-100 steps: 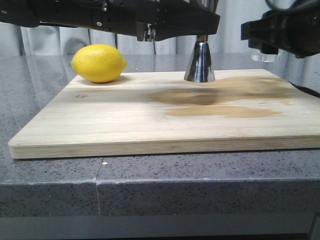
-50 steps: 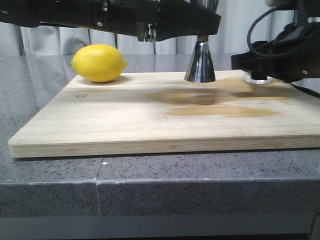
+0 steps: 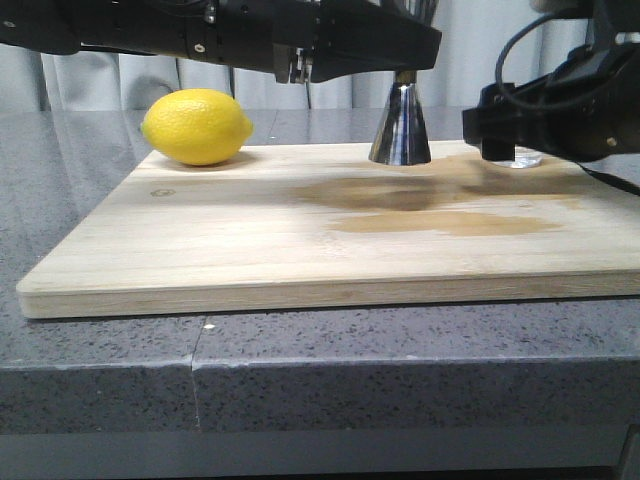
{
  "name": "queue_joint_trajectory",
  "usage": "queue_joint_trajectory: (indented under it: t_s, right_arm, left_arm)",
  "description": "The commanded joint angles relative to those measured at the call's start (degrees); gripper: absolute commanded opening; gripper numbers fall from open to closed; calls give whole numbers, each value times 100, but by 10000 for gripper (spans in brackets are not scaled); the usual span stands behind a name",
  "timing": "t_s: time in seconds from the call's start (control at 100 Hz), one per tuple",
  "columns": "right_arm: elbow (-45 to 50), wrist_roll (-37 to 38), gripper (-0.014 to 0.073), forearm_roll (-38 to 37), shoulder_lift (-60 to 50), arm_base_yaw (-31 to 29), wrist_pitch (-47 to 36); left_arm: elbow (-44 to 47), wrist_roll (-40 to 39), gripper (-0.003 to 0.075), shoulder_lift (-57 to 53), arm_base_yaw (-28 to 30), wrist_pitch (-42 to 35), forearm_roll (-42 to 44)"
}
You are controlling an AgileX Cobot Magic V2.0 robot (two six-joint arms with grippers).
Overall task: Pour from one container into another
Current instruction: 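Return the beaker upright and set it down on the board with the right gripper, then lower the jigger onto the board and release it with the left gripper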
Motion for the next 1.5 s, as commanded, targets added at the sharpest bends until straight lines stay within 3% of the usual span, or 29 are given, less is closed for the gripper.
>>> queue_joint_trajectory:
  t_s: [0.0, 0.32, 0.75, 1.03, 1.49]
  right_arm:
    - [-134, -130, 607, -52, -600, 13, -5]
    - [-134, -569, 604, -38, -2274, 13, 2461]
    - [-134, -569, 604, -332, -4425, 3, 4295]
    - [-134, -569, 604, -527, -5233, 3, 4608]
    - [-134, -569, 604, -635, -5290, 3, 4851]
  left_arm:
    - [-142, -2, 178, -305, -34, 568, -439]
    - [-142, -2, 176, -305, -34, 568, -439]
    - [-142, -2, 176, -305, -34, 568, -439]
    - [-142, 2, 176, -305, -23, 544, -435]
    - [-153, 717, 176, -294, 252, 488, -847]
